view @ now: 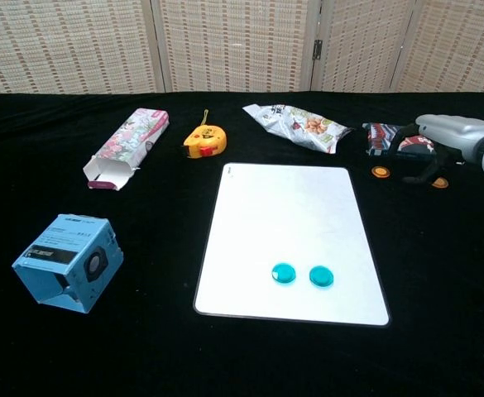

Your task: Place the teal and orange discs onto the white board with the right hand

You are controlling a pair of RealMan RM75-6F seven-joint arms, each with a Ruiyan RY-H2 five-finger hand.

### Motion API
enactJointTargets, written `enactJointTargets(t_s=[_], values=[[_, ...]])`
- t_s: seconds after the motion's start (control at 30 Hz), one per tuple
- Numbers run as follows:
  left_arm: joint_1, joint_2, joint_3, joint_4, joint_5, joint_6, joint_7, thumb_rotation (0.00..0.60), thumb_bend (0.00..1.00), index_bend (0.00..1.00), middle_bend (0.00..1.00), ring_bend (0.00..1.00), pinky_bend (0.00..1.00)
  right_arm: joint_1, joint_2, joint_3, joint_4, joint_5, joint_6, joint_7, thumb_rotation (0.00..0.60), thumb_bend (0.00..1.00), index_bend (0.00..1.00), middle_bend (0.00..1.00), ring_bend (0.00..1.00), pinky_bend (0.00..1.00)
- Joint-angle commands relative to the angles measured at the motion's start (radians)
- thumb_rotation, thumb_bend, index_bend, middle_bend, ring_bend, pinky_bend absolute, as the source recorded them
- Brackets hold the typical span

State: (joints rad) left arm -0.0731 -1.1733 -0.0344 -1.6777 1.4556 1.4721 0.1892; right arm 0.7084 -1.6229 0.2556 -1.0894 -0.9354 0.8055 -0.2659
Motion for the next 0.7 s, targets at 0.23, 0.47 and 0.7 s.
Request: enactJointTargets(t_s=[0.23,0.47,0.7], values=[[-0.001,-0.001,0.000,0.002,-0.008,-0.005,0.002,0.600,0.19,0.02,0.01,0.01,0.00,0.087,-0.081,0.027,0.136,0.079,-0.080,-0.058,0.600,0.41,0.38,0.18,0.07,0.00],[0.001,-0.004,0.002,0.012,-0.015,-0.008,-0.005,0.600,0.19,0.02,0.01,0.01,0.00,0.106,-0.099,0.030,0.178,0.112,-0.101,-0.076,0.600,0.41,0.39,0.18,0.07,0.00],[0.002,-0.006,0.001,0.018,-0.016,-0.007,-0.010,0.600,0.19,0.02,0.00,0.01,0.00,0.114,-0.108,0.025,0.191,0.123,-0.108,-0.085,0.600,0.41,0.40,0.18,0.07,0.00]])
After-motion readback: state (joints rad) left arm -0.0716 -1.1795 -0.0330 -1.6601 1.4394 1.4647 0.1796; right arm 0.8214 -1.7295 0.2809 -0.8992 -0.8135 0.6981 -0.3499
